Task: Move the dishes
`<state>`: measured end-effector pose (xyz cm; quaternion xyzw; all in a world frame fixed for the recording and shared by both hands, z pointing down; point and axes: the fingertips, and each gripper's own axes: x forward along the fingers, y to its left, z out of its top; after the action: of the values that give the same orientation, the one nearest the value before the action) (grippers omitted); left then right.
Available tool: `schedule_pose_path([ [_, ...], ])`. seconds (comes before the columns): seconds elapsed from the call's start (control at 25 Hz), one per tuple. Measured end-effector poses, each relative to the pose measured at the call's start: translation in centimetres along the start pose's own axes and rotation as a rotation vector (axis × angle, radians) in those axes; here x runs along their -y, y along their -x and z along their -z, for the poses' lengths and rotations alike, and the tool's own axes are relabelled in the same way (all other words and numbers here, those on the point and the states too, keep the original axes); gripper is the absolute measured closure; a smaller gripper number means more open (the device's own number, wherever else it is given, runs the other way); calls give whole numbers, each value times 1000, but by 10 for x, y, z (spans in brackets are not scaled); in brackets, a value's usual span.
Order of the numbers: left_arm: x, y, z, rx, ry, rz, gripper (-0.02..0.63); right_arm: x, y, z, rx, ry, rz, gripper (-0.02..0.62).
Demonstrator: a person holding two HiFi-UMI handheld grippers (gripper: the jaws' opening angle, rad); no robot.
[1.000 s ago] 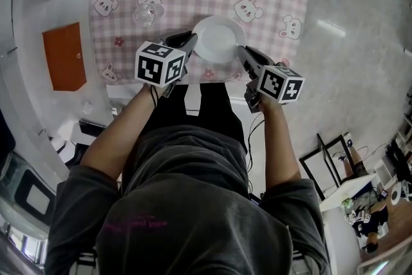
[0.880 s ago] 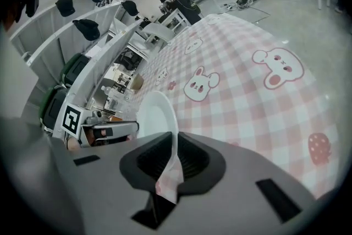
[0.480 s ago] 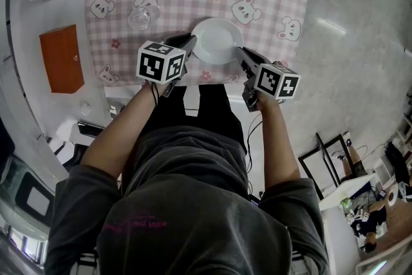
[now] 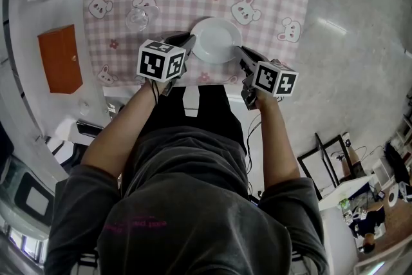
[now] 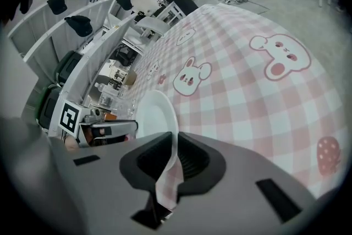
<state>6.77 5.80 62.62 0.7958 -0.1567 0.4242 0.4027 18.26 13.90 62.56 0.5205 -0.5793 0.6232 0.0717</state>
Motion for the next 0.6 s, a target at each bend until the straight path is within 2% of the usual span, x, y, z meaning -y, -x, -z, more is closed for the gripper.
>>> schedule_pose_path([
  [0.6, -3, -3, 3, -20, -1, -14, 555, 2, -6, -2, -23, -11, -2, 557],
])
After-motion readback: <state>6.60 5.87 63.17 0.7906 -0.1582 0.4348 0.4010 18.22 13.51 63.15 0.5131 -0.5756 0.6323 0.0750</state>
